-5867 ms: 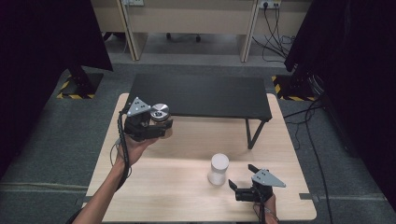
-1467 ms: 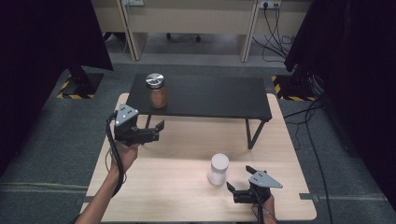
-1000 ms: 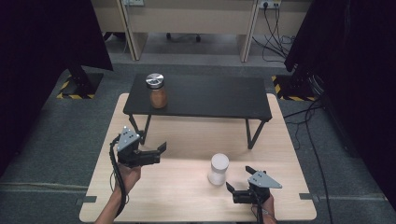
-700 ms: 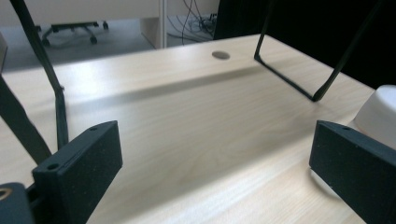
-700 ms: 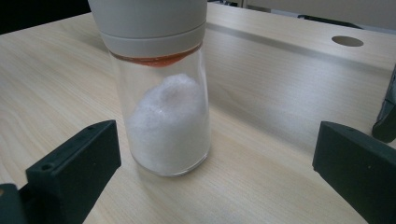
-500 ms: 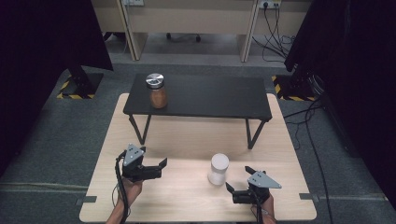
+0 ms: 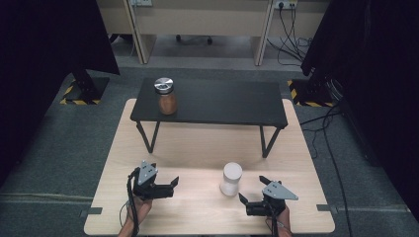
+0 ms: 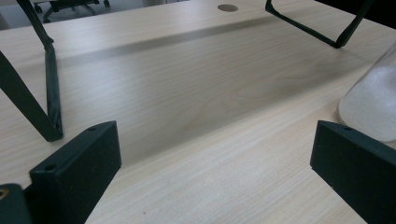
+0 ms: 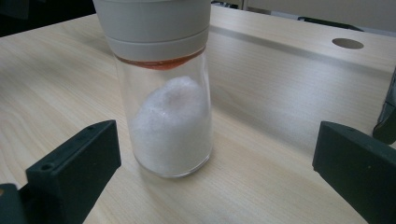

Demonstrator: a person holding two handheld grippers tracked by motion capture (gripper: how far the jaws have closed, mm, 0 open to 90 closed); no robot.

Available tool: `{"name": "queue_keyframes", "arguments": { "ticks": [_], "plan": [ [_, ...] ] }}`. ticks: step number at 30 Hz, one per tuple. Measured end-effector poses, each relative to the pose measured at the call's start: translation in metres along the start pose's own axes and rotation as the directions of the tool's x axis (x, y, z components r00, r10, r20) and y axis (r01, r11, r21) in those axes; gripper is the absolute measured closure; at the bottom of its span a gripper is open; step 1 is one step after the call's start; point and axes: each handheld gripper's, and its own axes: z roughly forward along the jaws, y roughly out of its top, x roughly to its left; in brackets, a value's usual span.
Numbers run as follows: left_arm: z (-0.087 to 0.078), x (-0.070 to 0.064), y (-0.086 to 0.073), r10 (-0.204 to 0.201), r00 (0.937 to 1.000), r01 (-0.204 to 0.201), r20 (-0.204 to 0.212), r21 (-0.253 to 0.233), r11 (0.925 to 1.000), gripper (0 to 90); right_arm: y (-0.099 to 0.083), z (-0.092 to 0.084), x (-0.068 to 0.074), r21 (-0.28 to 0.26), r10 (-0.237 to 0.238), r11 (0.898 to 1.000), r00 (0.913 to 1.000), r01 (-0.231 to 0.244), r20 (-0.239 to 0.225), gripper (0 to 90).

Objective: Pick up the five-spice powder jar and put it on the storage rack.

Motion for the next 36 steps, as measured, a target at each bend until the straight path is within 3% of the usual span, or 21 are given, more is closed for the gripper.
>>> {"name": "queue_keyframes", "arguments": {
  "ticks": [13, 25, 36],
  "plan": [
    [0.01, 0.0, -0.01, 0.016, 0.9993, -0.015, -0.035, 0.045, 0.9989, 0.8, 0.0, 0.0, 0.0, -0.001, 0.0, 1.0, 1.0, 0.0, -0.002, 0.8],
    [0.009, 0.003, -0.012, -0.006, 0.9992, 0.008, -0.041, 0.033, 0.9994, 0.5, 0.001, 0.001, 0.003, 0.006, -0.011, 1.0, 0.9999, 0.011, -0.004, 0.8],
    [0.009, -0.004, -0.011, -0.014, 0.9981, 0.016, -0.06, 0.031, 0.9994, 0.0, 0.001, 0.002, 0.004, 0.012, -0.017, 1.0, 0.9998, 0.017, -0.003, 0.8]
  ]
}}
